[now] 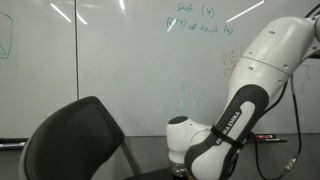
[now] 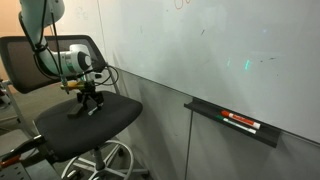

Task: Use the marker on the chair to draw on the whiteboard

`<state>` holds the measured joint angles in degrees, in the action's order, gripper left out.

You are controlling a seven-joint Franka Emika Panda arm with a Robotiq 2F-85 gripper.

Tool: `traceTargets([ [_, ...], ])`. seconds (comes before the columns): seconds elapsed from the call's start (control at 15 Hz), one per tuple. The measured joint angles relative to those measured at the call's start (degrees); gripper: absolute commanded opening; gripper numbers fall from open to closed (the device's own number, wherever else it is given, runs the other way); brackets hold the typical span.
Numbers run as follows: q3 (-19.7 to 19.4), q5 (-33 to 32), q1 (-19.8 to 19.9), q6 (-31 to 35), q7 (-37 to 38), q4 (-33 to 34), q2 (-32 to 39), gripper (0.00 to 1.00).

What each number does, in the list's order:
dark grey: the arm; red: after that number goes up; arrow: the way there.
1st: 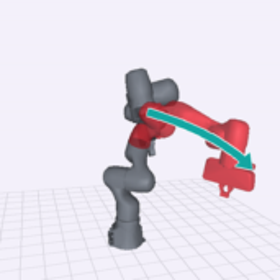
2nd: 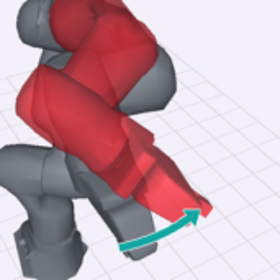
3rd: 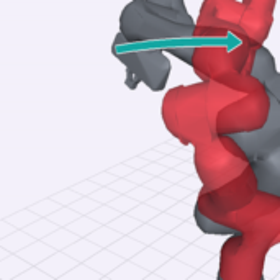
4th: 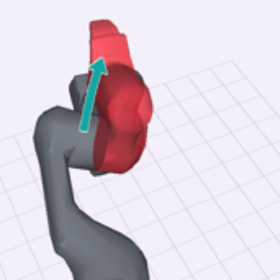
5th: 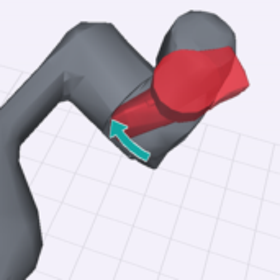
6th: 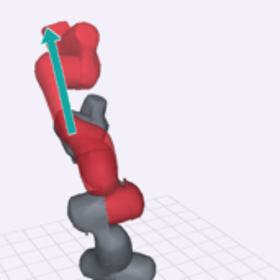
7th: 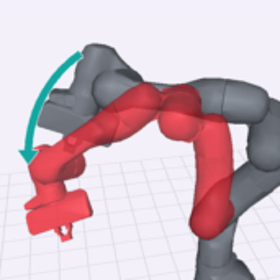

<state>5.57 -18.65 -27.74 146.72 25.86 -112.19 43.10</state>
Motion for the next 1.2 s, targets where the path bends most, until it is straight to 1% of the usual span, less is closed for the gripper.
traceTargets([
  [0.2, 0.0, 1.23, -0.04, -0.06, -1.16, 1.44, 1.63, 1.0],
  [0.27, 0.0, 1.63, -0.04, -0.08, -1.57, 1.77, 2.03, 0.91],
  [0.33, 0.0, 1.93, -0.04, -0.11, -1.94, 2.0, 2.33, 0.74],
  [0.73, 0.6, 4.93, 0.07, -1.27, -5.57, 2.98, 2.96, 0.27],
  [0.93, 1.16, 6.64, 0.28, -2.74, -7.19, 3.5, 2.95, 0.07],
  [1.0, 1.32, 7.15, 0.4, -3.8, -7.45, 3.73, 2.87, 0.05],
  [1.07, 1.4, 7.32, 0.48, -5.01, -7.67, 3.83, 2.71, 0.09],
  [1.2, 1.42, 7.6, 0.67, -7.39, -8.01, 3.82, 2.27, 0.1],
])
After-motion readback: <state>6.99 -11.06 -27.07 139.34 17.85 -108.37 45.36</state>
